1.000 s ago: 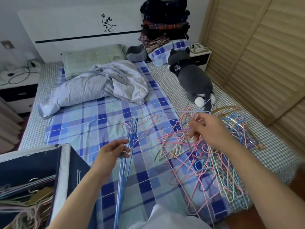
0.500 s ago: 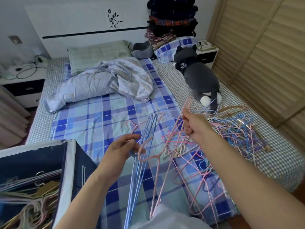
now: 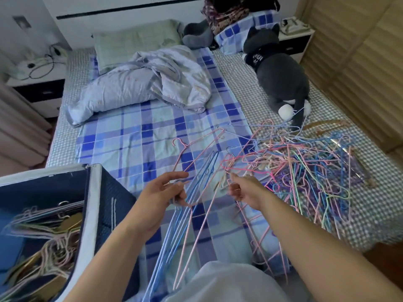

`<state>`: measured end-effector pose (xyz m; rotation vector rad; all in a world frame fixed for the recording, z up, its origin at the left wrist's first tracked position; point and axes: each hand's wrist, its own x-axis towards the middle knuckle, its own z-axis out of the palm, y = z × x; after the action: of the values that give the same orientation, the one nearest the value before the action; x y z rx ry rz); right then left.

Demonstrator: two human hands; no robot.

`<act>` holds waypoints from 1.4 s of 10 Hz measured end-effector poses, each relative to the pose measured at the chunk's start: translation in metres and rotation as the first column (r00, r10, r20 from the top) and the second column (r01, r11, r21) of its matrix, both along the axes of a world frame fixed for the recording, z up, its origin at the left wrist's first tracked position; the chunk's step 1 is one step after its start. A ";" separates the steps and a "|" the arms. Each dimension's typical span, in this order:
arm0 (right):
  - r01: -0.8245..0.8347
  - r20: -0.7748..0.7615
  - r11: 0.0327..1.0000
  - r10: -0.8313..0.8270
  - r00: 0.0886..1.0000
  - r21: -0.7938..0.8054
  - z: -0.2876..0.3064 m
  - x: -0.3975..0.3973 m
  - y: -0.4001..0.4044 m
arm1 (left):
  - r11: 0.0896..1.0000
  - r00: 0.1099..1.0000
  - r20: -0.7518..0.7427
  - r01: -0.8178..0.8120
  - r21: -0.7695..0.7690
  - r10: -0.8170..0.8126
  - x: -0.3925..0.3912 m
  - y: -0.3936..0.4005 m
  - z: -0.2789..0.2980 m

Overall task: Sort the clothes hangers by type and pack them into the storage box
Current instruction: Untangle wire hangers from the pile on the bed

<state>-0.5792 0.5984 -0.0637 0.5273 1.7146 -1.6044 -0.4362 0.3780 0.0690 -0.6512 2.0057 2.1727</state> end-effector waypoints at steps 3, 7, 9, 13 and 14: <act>-0.431 0.336 0.662 0.276 0.901 0.613 -0.138 0.114 0.161 | 0.990 0.971 0.236 0.013 -0.141 0.021 0.010 0.003 -0.050; -0.635 0.285 0.435 0.633 0.720 0.638 -0.181 0.125 0.170 | 0.975 0.934 0.341 -0.030 -0.221 0.106 0.039 0.000 -0.076; -0.387 0.076 0.513 0.526 0.847 0.766 -0.139 0.138 0.146 | 0.979 0.937 0.331 -0.050 -0.199 0.115 0.034 0.004 -0.080; 0.172 -0.498 0.470 0.771 0.396 0.866 -0.034 0.090 0.137 | 0.971 0.967 0.206 -0.104 -0.216 0.149 0.022 -0.018 -0.068; 0.253 -0.429 0.363 0.851 0.304 0.897 -0.016 0.064 0.135 | 0.971 0.968 0.186 -0.132 -0.201 0.170 0.017 -0.028 -0.064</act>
<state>-0.5153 0.7332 -0.0795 -0.6111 3.2558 -0.2438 -0.4193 0.3497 0.0046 -1.0390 2.1286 1.9136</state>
